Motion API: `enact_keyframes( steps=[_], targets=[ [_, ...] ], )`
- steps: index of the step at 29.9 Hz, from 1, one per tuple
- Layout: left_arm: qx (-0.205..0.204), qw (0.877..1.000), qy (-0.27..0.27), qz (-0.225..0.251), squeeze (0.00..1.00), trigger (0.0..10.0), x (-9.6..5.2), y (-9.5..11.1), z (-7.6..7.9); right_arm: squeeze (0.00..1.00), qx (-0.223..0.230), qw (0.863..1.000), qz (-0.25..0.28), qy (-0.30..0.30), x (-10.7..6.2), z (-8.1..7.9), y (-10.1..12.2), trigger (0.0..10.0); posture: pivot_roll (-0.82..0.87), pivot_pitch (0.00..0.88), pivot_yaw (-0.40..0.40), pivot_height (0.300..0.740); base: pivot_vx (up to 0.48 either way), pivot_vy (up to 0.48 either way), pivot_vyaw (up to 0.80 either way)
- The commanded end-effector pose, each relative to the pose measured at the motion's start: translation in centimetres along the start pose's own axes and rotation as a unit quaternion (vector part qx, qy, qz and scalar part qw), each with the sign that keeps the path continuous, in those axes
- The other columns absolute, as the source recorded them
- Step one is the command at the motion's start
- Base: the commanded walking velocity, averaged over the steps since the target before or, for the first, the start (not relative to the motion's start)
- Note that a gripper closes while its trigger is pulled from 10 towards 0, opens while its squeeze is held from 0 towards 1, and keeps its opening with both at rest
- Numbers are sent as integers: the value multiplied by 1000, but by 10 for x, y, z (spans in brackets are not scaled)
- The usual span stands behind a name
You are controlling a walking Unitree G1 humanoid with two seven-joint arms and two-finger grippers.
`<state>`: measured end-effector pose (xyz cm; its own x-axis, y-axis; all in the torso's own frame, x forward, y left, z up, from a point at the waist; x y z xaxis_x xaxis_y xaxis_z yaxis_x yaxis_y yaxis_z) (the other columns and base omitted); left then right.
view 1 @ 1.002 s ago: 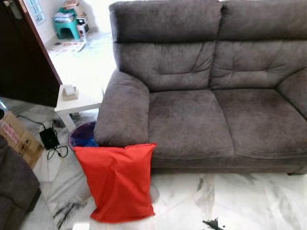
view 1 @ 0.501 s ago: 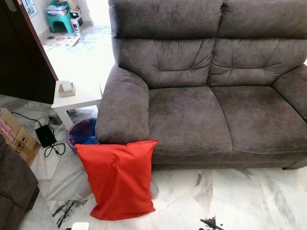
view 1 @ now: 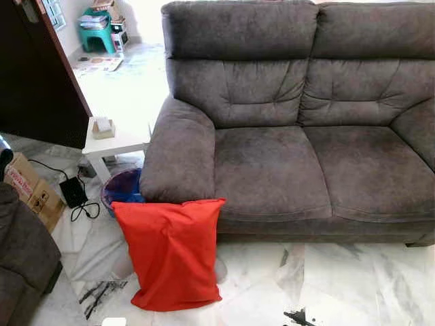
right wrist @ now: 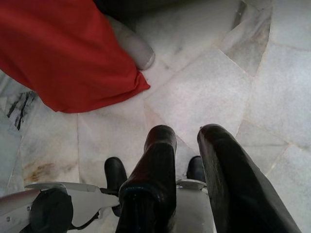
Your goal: Move the pillow to the sofa from floor
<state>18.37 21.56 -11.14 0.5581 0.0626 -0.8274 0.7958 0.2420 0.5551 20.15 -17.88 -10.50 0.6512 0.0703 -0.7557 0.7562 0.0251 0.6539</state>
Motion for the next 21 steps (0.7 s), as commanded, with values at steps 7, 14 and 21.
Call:
enact_keyframes(
  steps=[7,14,21],
  targets=[
    [-7,1000,4,-12,0,10000,-1,-7,-3,0,-5,1000,-10,1,-1,0,-4,10000,-47,97,28,740,329,0,0],
    [-10,1000,5,-11,0,10000,-1,-6,-3,0,-3,1000,-10,2,-1,0,-4,10000,-50,103,27,740,339,0,0],
    [-12,1000,5,-10,0,10000,-1,-6,-3,0,-5,1000,-10,3,-1,0,-4,10000,-49,107,27,740,343,0,0]
  ],
)
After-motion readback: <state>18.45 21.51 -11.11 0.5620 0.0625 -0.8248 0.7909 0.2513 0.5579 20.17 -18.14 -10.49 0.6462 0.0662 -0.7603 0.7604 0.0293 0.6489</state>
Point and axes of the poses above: a point about 5 cm out from each wrist's last joint towards the gripper, its own x axis pointing out of the wrist towards the gripper, its own y axis along the axis of the wrist's last joint, z = x × y, the point moved 3 cm from there along x, pointing out of the wrist towards the gripper, and after that the axes turned 11 degrees about -x, right-handed, at the moved point
